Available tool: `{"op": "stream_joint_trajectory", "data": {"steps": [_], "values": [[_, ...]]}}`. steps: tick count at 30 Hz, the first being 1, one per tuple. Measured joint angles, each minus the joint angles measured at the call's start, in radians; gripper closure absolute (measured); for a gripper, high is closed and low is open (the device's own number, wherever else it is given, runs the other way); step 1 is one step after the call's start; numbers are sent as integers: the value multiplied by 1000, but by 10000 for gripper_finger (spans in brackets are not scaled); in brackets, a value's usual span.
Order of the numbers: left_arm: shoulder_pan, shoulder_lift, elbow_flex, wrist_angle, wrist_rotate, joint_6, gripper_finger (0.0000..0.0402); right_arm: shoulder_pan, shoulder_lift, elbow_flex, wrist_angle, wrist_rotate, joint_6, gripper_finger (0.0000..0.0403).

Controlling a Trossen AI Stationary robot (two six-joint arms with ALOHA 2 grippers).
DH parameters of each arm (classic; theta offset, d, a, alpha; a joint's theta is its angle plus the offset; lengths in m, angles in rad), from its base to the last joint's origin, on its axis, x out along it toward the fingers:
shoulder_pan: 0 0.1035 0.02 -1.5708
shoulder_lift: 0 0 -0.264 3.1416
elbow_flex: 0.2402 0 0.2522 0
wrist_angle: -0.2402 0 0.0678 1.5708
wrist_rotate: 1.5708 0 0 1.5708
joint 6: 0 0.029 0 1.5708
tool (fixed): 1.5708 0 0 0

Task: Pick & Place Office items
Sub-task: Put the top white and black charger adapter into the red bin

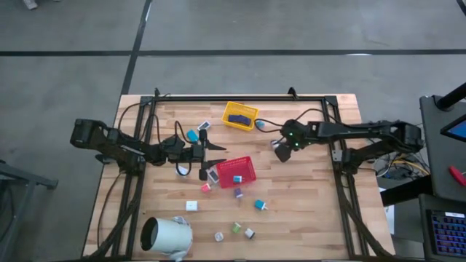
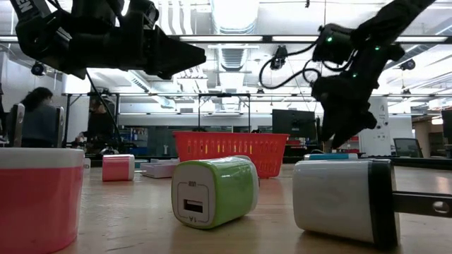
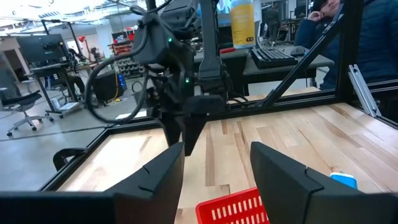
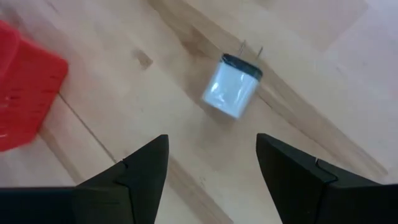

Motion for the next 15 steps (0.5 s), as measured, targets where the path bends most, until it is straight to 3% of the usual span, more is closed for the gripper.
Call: {"op": "stream_joint_trajectory", "data": {"steps": [15], "values": [[0, 0, 0, 0, 2, 11, 215, -1, 299, 288, -217, 83, -58, 149]]}}
